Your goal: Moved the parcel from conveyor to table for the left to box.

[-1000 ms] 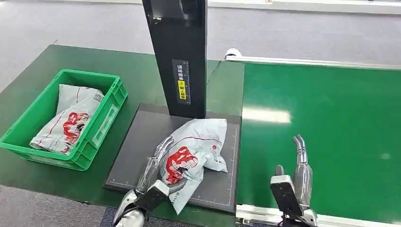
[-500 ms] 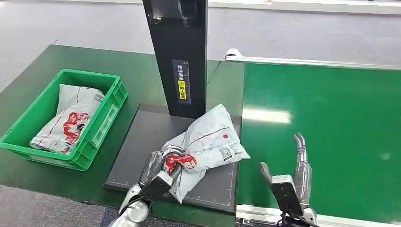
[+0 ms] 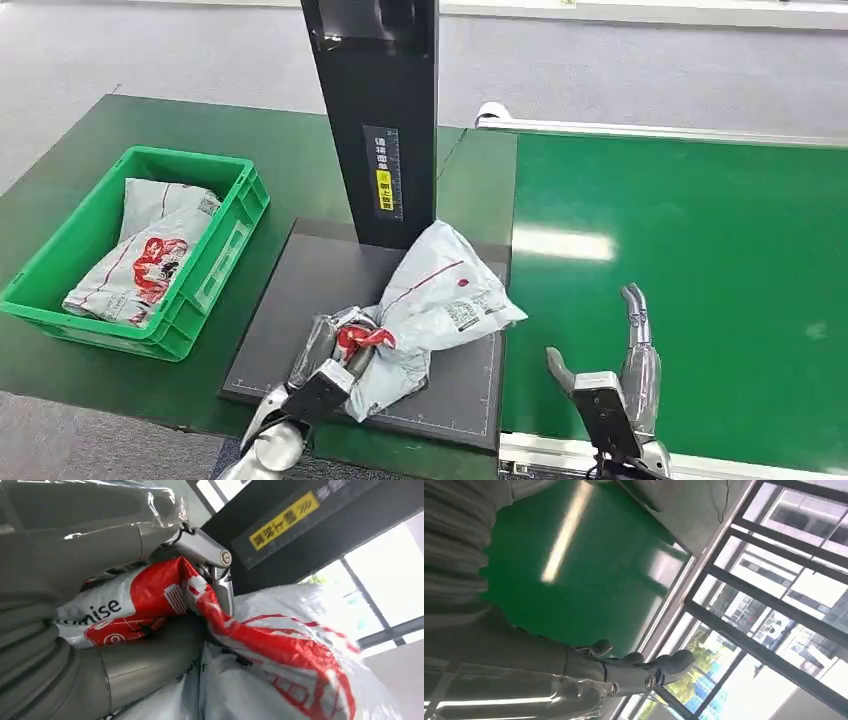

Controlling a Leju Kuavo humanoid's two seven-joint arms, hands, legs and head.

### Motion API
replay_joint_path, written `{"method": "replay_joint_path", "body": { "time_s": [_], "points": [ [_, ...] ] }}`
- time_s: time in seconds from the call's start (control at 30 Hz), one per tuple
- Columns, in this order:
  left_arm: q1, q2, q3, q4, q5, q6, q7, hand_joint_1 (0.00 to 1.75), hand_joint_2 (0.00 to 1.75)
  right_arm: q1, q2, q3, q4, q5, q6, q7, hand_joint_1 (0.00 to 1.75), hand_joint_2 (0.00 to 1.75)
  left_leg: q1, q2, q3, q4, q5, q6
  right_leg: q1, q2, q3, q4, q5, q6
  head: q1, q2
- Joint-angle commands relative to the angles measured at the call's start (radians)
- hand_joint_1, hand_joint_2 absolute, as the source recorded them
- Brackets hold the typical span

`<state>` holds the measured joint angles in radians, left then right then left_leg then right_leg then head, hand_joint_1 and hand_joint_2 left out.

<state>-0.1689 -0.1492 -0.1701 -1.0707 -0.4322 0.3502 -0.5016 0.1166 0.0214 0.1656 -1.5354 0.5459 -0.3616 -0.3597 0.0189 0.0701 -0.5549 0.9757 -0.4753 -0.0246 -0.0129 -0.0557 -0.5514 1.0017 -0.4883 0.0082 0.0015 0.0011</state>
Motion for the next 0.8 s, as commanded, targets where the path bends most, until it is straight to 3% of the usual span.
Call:
{"method": "replay_joint_path", "body": {
  "time_s": [0.03,0.3,0.8],
  "points": [
    [0.019,0.029,0.020,-0.073,0.009,-0.007,-0.002,1.75,1.75,-0.005,0.001,-0.013,0.004,-0.005,-0.005,0.001,0.00,1.75,0.001,-0.004,-0.001,0.000,0.000,0.001,0.000,0.003,0.000,0.000,0.000,-0.001,0.000,0.000],
    [0.028,0.109,0.077,-0.395,0.015,-0.035,0.036,1.75,1.75,0.006,0.022,-0.047,-0.020,0.007,0.027,-0.006,0.00,1.75,0.001,-0.005,-0.003,0.002,0.000,0.001,0.001,0.004,-0.003,0.001,0.000,-0.001,0.000,0.000],
    [-0.109,0.222,0.280,-0.390,0.050,0.039,0.004,1.75,1.75,0.004,-0.003,-0.049,0.004,-0.025,-0.013,-0.021,0.00,1.75,0.001,-0.005,-0.002,0.000,0.001,0.001,0.001,0.004,-0.002,0.000,0.000,-0.001,0.000,0.000]
  ]
}}
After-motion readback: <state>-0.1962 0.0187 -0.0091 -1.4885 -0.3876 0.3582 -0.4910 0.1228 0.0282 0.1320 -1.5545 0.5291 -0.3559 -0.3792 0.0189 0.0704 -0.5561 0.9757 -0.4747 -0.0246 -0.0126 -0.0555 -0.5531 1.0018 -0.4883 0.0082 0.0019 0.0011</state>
